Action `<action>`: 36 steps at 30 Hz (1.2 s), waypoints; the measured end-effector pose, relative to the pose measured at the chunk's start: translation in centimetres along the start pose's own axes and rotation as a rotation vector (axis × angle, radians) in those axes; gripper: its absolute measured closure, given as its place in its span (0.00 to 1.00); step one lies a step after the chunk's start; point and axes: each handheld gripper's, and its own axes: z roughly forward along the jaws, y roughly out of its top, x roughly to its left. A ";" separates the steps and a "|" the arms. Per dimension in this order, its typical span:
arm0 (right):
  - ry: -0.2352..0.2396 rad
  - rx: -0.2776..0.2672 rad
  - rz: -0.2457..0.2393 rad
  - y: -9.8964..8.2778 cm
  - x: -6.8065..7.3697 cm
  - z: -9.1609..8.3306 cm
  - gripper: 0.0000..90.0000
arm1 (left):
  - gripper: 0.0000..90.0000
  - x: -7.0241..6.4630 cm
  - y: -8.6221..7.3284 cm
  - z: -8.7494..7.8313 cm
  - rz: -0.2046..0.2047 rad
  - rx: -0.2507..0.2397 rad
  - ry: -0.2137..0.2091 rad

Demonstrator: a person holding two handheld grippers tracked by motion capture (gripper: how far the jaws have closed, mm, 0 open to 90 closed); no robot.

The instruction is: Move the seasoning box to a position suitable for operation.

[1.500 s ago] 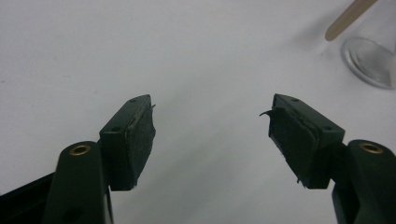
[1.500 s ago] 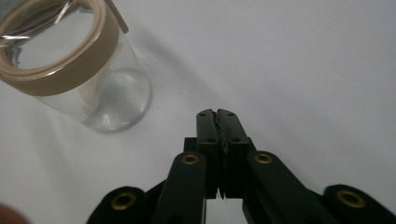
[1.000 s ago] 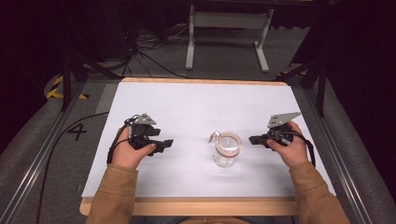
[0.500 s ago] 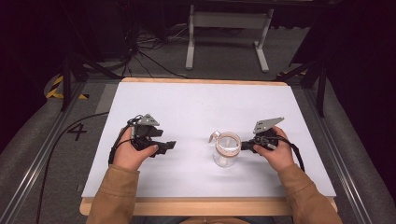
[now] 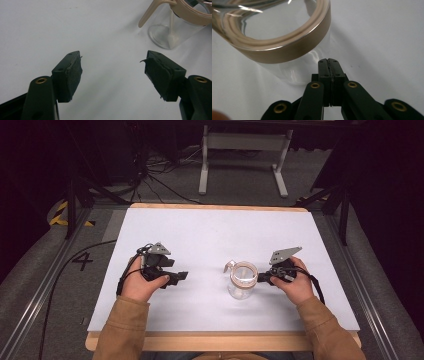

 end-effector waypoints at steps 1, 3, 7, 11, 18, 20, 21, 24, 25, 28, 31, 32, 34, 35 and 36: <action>0.000 0.000 0.001 0.0 0.1 0.0 1.00 | 0.34 0.0 0.0 0.0 -0.006 -0.001 -0.001; 0.000 0.008 -0.005 0.2 0.3 0.0 1.00 | 0.34 0.1 0.0 0.1 -0.003 0.000 -0.002; 0.009 0.023 -0.024 0.4 1.1 0.0 1.00 | 0.34 0.1 0.1 0.4 -0.008 0.004 -0.007; 0.011 0.035 -0.043 0.5 1.7 0.0 1.00 | 0.34 0.2 0.3 0.5 0.004 0.001 -0.007; 0.018 0.059 -0.081 0.8 3.2 0.2 1.00 | 0.49 0.2 0.7 1.1 0.092 0.009 -0.038; 0.029 0.062 -0.086 0.9 3.6 0.3 1.00 | 0.55 0.1 0.8 1.3 0.101 0.008 -0.052; 0.031 0.067 -0.090 0.9 3.9 0.3 1.00 | 0.56 0.0 0.8 1.5 0.099 0.002 -0.055; 0.035 0.068 -0.103 1.0 4.4 0.5 1.00 | 0.61 -0.1 1.1 1.8 0.116 0.012 -0.068; 0.038 0.068 -0.108 1.0 4.5 0.5 1.00 | 0.63 -0.1 1.1 1.9 0.110 0.009 -0.075; 0.045 0.067 -0.122 1.1 5.1 0.7 1.00 | 0.68 -0.2 1.4 2.3 0.124 0.014 -0.083; 0.051 0.062 -0.128 1.0 5.3 0.8 1.00 | 0.73 -0.4 1.6 2.7 0.135 0.016 -0.088; 0.060 0.054 -0.125 1.0 5.3 0.7 1.00 | 0.77 -0.5 1.7 2.9 0.142 0.015 -0.088; 0.056 0.045 -0.119 0.8 5.2 0.4 1.00 | 0.91 -0.5 1.9 3.1 0.138 0.024 -0.080; 0.047 0.042 -0.113 0.7 5.1 0.0 1.00 | 0.96 -0.5 1.9 3.2 0.136 0.024 -0.079; 0.041 0.037 -0.110 0.6 5.0 -0.2 1.00 | 0.99 -0.4 2.0 3.3 0.135 0.024 -0.087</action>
